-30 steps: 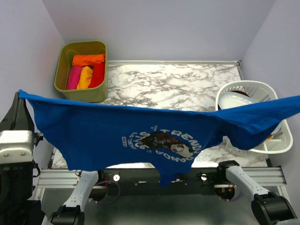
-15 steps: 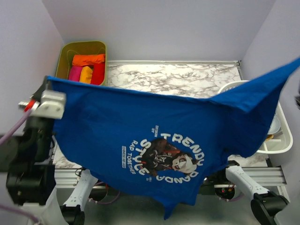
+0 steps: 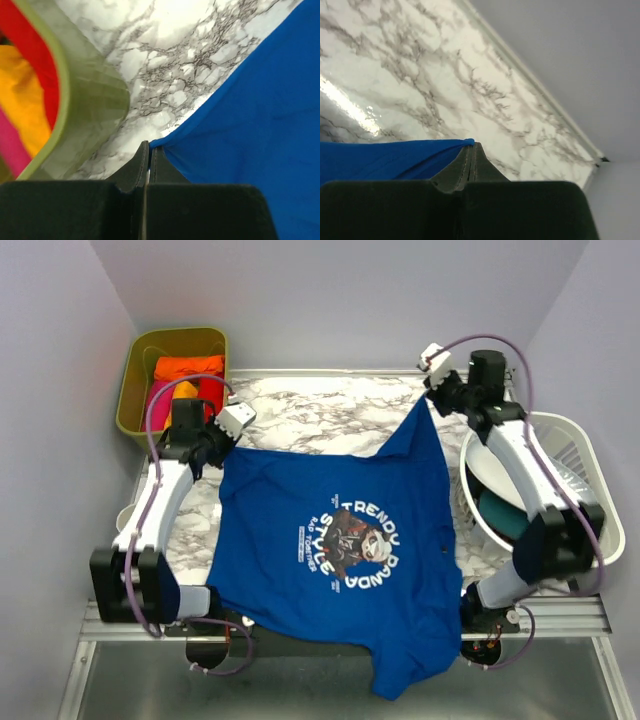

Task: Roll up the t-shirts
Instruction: Flatten out the T-shirt at the center of the board, then fold the T-shirt at the center of the board.

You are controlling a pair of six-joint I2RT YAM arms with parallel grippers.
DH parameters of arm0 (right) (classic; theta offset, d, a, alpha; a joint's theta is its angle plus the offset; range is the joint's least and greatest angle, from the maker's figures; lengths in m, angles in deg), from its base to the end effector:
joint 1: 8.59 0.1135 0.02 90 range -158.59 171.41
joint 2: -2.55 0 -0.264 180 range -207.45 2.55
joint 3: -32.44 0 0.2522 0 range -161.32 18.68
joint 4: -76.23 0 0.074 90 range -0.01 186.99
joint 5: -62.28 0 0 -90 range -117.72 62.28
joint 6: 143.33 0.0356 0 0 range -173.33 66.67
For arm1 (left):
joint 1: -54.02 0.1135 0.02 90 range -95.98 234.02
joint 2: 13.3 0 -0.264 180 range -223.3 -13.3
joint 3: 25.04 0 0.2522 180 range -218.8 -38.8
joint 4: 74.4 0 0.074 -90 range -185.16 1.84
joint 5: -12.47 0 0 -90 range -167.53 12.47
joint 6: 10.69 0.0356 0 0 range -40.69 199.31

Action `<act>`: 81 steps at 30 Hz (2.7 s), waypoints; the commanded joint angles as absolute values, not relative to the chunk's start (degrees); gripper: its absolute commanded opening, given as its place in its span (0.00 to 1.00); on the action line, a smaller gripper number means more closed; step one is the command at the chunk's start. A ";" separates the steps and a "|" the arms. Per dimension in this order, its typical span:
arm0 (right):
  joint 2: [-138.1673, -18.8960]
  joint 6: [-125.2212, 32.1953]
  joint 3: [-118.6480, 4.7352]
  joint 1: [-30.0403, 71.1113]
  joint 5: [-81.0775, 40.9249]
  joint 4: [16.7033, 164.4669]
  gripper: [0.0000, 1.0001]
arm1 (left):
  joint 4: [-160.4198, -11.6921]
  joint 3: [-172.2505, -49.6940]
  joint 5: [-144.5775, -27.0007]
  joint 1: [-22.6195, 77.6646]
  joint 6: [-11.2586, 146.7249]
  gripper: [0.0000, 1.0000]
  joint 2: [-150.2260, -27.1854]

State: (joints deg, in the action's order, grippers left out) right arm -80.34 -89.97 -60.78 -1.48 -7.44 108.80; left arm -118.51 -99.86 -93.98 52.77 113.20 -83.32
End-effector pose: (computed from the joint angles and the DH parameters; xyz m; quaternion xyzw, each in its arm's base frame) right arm 0.3307 0.0537 0.3800 -0.3956 0.7218 0.0015 0.5679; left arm 0.2645 -0.0159 0.3142 0.3284 0.8342 -0.0050 0.4429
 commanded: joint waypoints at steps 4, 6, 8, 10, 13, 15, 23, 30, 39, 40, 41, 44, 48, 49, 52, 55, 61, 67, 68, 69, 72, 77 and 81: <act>-107.88 -94.72 -78.68 -1.65 -9.96 107.38 0.01 | -114.09 -111.73 -89.31 52.79 118.16 0.00 -106.89; -112.39 -95.25 -85.69 -1.65 -11.71 108.96 0.01 | -114.26 -113.59 -88.17 53.14 119.39 0.00 -110.75; -118.46 -95.95 -89.58 -1.74 -13.29 109.32 0.01 | -114.26 -116.14 -87.38 53.32 119.83 0.00 -112.69; -121.98 -96.65 -95.03 -1.65 -14.27 110.20 0.01 | -114.52 -118.85 -86.06 53.32 120.18 0.00 -115.42; -127.17 -97.36 -100.74 -1.65 -15.76 109.86 0.01 | -113.48 -121.58 -82.99 53.49 120.62 0.00 -118.24; -130.33 -97.80 -103.30 -1.74 -16.64 108.54 0.01 | -112.42 -122.73 -81.66 53.49 120.80 0.00 -119.55; -137.19 -101.31 -110.87 -1.30 -16.12 104.67 0.01 | -113.38 -127.83 -80.51 55.16 121.50 0.00 -121.67; -136.59 -102.55 -111.22 -0.24 -15.59 102.46 0.01 | -115.75 -130.73 -84.72 55.08 119.92 0.00 -120.97; -123.43 -103.25 -99.20 -0.15 -17.52 109.48 0.01 | -119.88 -130.83 -91.32 54.46 117.81 0.00 -118.68; -122.09 -102.99 -97.88 -0.24 -17.43 110.55 0.01 | -120.15 -130.74 -91.85 54.46 117.46 0.00 -118.42; -120.86 -102.81 -95.08 -0.24 -17.35 111.77 0.01 | -120.76 -130.56 -92.72 54.46 117.28 0.00 -118.24; -115.33 -101.41 -90.85 -0.24 -17.96 114.94 0.01 | -121.90 -129.68 -94.39 54.46 117.10 0.00 -116.93; -109.43 -98.08 -84.35 -0.24 -16.21 119.42 0.01 | -122.44 -126.88 -95.72 54.55 118.25 0.00 -114.91; -108.47 -97.11 -84.07 -0.24 -15.42 120.65 0.01 | -122.52 -125.65 -96.07 54.46 118.25 0.00 -114.73; -106.35 -93.06 -83.80 0.28 -13.13 126.54 0.01 | -123.14 -124.24 -97.74 54.46 118.16 0.00 -113.85; -103.72 -89.81 -82.14 0.72 -11.64 129.27 0.01 | -123.23 -123.27 -98.44 54.20 117.98 0.00 -112.79; -96.87 -87.17 -75.20 0.90 -11.98 129.80 0.01 | -126.12 -121.60 -98.62 54.20 120.09 0.00 -110.60; -89.83 -88.39 -68.08 0.99 -12.16 132.00 0.01 | -127.71 -118.09 -96.34 54.20 127.99 0.00 -107.00; -88.08 -88.57 -67.37 0.99 -12.33 132.44 0.01 | -128.15 -118.08 -95.99 54.20 129.31 0.00 -106.73; -87.28 -88.66 -66.58 0.99 -12.51 133.14 0.01 | -129.37 -118.08 -95.64 54.20 132.28 0.00 -106.55; -84.38 -88.22 -65.08 0.99 -12.16 135.07 0.01 | -131.22 -117.47 -94.50 54.20 138.52 0.00 -105.68; -81.04 -87.34 -64.91 0.99 -11.55 138.85 0.01 | -131.31 -114.83 -91.51 54.11 147.85 0.00 -103.13; -78.67 -85.68 -64.12 0.90 -11.02 142.10 0.01 | -131.66 -113.95 -90.54 54.20 153.66 0.00 -101.81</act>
